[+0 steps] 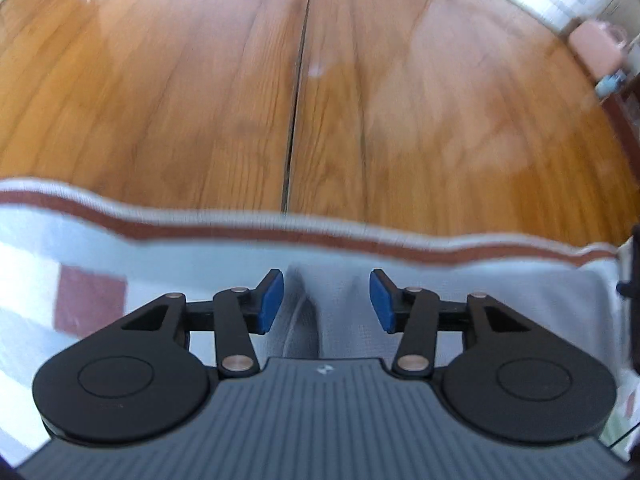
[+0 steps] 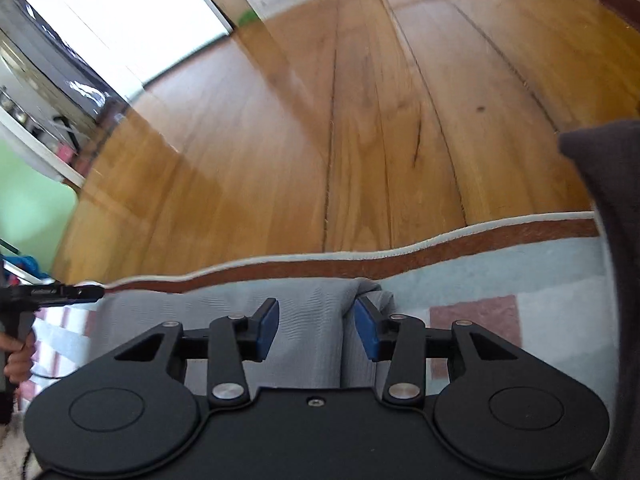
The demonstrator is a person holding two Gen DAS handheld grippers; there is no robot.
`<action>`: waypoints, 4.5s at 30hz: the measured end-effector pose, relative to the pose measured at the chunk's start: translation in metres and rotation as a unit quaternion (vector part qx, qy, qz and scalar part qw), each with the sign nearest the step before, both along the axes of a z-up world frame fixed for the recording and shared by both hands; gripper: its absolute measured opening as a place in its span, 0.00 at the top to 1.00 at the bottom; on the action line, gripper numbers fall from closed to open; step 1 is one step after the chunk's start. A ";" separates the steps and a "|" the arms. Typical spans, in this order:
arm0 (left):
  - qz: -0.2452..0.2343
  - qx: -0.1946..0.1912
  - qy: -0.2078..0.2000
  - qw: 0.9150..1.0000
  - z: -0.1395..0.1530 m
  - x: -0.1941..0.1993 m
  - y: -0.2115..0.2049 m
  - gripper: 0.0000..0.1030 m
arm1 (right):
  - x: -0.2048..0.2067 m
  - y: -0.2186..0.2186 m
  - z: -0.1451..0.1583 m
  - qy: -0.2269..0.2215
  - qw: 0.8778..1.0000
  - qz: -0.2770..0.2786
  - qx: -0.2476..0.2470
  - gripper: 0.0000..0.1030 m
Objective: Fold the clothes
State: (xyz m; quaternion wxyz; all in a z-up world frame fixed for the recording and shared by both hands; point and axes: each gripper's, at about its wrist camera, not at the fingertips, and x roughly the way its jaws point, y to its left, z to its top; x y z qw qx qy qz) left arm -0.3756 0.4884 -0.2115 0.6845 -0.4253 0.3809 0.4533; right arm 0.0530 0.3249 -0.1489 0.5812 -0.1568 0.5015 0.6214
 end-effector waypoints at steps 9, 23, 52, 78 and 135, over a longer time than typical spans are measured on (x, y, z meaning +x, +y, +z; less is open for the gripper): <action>-0.046 0.019 0.072 0.996 -0.018 0.014 -0.012 0.42 | -0.014 -0.009 -0.020 -0.109 0.992 -0.013 0.056 0.98; -0.038 -0.014 -0.084 0.996 0.014 -0.004 -0.047 0.35 | -0.022 -0.071 0.017 -0.073 0.995 -0.025 0.059 0.51; -0.178 -0.060 -0.052 0.981 0.008 0.143 -0.092 0.38 | 0.036 -0.122 -0.041 0.137 0.987 -0.078 -0.005 0.22; -0.057 0.039 -0.101 0.992 0.057 0.046 -0.069 0.32 | -0.048 -0.064 0.043 0.053 0.986 0.057 0.144 0.75; 0.065 -0.009 -0.069 0.995 0.009 -0.051 -0.070 0.69 | -0.150 0.051 0.001 -0.069 0.969 0.212 0.105 0.42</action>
